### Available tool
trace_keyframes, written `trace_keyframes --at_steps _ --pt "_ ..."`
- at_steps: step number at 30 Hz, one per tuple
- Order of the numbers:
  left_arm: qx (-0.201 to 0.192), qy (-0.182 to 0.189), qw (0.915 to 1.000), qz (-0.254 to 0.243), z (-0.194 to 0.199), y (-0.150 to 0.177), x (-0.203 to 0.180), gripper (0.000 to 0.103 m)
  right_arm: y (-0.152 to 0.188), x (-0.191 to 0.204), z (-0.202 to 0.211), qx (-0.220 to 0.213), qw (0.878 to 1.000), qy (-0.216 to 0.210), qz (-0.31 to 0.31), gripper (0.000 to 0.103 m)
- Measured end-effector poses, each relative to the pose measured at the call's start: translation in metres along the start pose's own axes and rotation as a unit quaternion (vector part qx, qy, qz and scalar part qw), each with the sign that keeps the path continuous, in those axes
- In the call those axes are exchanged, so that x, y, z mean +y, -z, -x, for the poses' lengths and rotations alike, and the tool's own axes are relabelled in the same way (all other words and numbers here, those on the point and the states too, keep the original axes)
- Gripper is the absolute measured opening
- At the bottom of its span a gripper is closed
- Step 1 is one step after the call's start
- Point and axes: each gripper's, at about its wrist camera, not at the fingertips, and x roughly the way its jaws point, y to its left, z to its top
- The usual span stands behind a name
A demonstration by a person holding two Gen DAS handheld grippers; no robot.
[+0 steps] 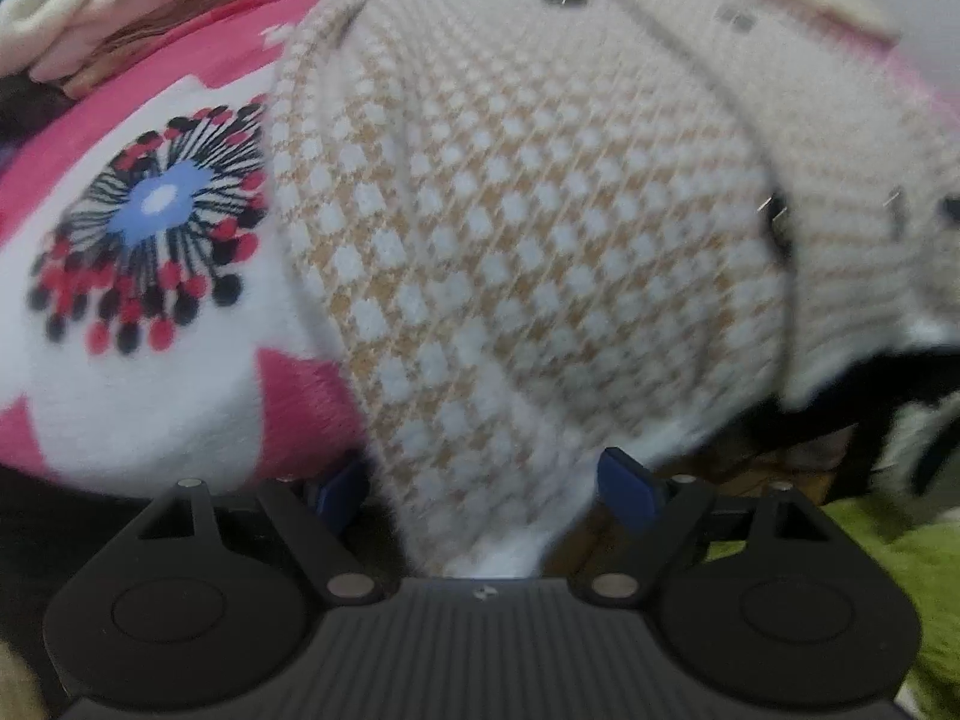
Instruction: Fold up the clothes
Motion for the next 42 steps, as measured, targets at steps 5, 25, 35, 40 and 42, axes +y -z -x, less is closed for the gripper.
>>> trace_keyframes --at_steps 5,25,35,40,42 --pt "-0.039 0.073 0.996 0.033 0.007 0.012 0.027 0.084 0.005 -0.001 0.004 -0.004 1.0 -0.007 0.001 0.065" --pt "-0.052 0.227 0.9697 0.074 -0.018 0.019 0.053 0.045 0.026 0.003 0.004 -0.018 0.999 -0.045 -0.013 0.057" --pt "-0.046 0.232 0.9692 0.068 -0.025 0.016 0.046 0.025 0.047 -0.004 0.003 -0.018 0.998 -0.054 -0.034 0.027" --pt "-0.054 0.228 0.9705 0.055 -0.021 0.014 0.04 0.015 0.05 -0.004 0.004 -0.032 0.998 -0.055 -0.026 0.012" --pt "-0.057 0.229 0.9706 0.048 -0.016 0.014 0.038 0.011 0.051 -0.002 0.01 -0.044 0.997 -0.066 -0.021 0.01"
